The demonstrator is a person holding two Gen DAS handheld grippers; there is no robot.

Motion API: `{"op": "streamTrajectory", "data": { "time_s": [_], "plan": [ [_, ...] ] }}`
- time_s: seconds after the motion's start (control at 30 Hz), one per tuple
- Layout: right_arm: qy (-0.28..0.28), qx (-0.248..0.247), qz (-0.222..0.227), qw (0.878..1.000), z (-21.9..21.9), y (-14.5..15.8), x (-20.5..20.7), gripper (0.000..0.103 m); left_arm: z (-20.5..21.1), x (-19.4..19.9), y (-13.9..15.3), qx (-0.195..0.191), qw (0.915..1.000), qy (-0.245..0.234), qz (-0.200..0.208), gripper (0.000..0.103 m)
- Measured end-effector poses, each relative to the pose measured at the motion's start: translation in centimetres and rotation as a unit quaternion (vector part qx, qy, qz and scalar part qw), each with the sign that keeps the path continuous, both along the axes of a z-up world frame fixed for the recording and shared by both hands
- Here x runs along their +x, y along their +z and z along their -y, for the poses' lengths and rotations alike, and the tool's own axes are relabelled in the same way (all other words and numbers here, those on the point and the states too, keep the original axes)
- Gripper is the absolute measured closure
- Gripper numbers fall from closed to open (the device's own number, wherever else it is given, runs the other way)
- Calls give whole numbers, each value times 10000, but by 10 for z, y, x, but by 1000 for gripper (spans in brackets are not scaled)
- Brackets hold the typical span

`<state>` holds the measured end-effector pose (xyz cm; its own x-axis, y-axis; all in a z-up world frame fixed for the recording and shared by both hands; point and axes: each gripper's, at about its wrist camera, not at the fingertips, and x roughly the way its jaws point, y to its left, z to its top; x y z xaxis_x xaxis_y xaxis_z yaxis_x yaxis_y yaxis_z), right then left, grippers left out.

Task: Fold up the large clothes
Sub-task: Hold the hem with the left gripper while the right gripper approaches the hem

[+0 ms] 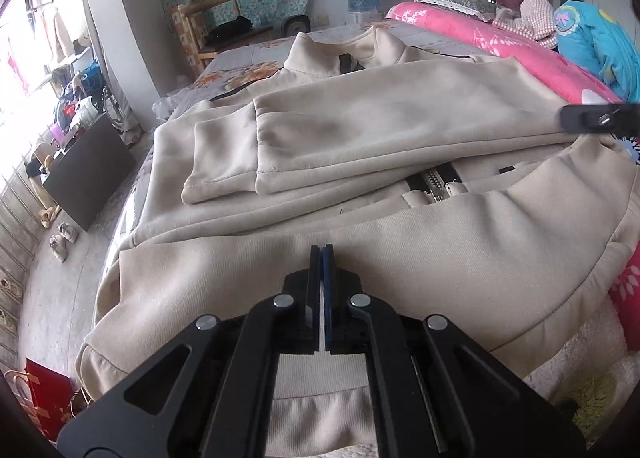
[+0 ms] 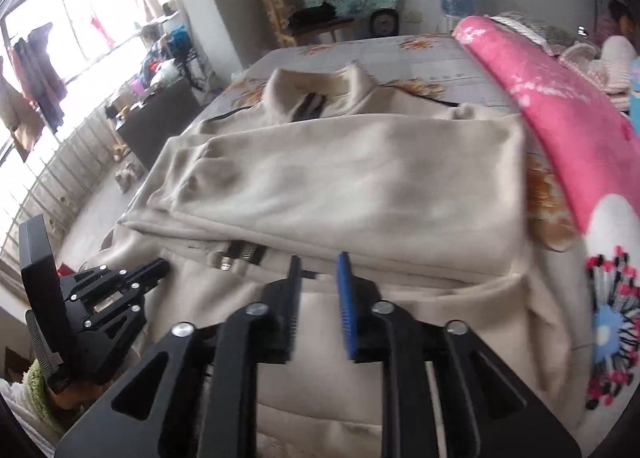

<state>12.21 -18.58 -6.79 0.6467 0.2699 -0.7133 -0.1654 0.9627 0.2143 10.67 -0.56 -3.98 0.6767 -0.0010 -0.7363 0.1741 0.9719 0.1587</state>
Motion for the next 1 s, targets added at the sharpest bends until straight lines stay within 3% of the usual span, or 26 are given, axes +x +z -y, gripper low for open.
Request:
{"op": "streamTrajectory", "data": {
  "time_s": [0.1,0.17,0.23,0.33,0.47,0.5,0.53,0.57,0.6,0.8,0.87,0.9,0.93,1.0],
  "plan": [
    [-403,-343,-268,9982,36,-2,-10,61,2,0,-1,70,10000,-5,23,102],
    [-336,-247,-577,9975,42,-11,-11,60,3,1,-1,94,10000,-6,20,102],
    [-362,-559,-720,9952,37,-20,-12,57,2,2,0,83,10000,6,2,102],
    [-713,-1064,-634,9897,36,-27,-14,57,3,3,0,89,10000,6,-17,102],
    [-907,-1139,-472,9882,43,-30,-10,58,5,2,0,181,9998,-15,2,102],
    [-874,-1129,-489,9885,43,-33,-7,71,5,2,-1,192,9998,-16,11,102],
    [-831,-1155,-521,9885,42,-36,-4,91,5,3,-1,197,9998,-15,19,102],
    [-803,-1226,-578,9875,41,-40,-1,99,5,3,-1,190,9998,-9,26,102],
    [-789,-1268,-578,9871,39,-41,-1,99,5,3,-1,180,9998,-4,28,102],
    [-1222,-1194,484,9841,45,13,-19,102,1,3,-1,55,10000,12,30,102],
    [-1369,-1097,403,9837,55,14,-10,102,2,3,-1,53,10000,30,48,102],
    [-1288,-812,241,9881,60,11,-6,102,2,4,-1,75,10000,27,54,102],
    [-1036,-411,-19,9938,61,7,-1,102,3,4,-1,109,9999,18,57,102],
    [-661,-78,-93,9977,48,8,-2,94,4,3,-2,156,9999,-6,64,102]
  ]
}}
